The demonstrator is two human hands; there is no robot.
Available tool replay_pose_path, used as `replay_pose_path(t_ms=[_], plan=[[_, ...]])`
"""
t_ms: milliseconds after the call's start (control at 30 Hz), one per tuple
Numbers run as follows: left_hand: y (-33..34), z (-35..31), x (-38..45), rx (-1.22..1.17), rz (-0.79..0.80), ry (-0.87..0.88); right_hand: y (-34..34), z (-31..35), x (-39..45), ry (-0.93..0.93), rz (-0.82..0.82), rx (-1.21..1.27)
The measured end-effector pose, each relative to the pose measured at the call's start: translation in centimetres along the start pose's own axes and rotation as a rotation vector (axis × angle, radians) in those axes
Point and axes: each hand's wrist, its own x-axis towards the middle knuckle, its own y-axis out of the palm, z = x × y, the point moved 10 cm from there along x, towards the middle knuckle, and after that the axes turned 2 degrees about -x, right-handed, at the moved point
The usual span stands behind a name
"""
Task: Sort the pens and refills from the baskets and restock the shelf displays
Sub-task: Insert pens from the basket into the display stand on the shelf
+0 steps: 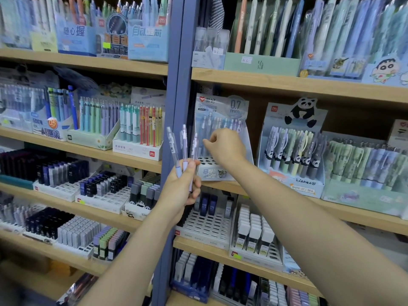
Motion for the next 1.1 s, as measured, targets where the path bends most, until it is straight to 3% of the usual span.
replay_pose_path(t_ms=[167, 400, 667, 800, 867, 1000, 1100], plan=[[0.3, -0.4, 0.0, -0.004, 0.005, 0.008, -0.6, -0.5, 0.2, 0.017, -0.028, 0.055], [0.0, -1.0, 0.5, -0.004, -0.016, 0.014, -3.2, -0.4, 0.5, -0.048, -0.132, 0.351], [-0.1, -1.1, 0.4, 0.016, -0.023, 0.006, -3.0, 0.2, 1.1, -0.101, -0.096, 0.305], [-0.2, -1.1, 0.5, -0.006, -0.012, 0.014, -3.9, -0.2, 0.1, -0.065, -0.117, 0.417], [0.1, -1.3, 0.6, -0.027, 0.008, 0.023, -3.8, 0.0, -1.1, -0.047, -0.023, 0.545], [1.0, -1.4, 0.7, -0.055, 0.046, 0.015, -1.5, 0.5, -4.6, -0.002, 0.342, 0.685], [1.8, -1.4, 0.4, -0.066, 0.077, 0.0, -1.8, -0.5, -5.4, 0.03, 0.363, 0.761]])
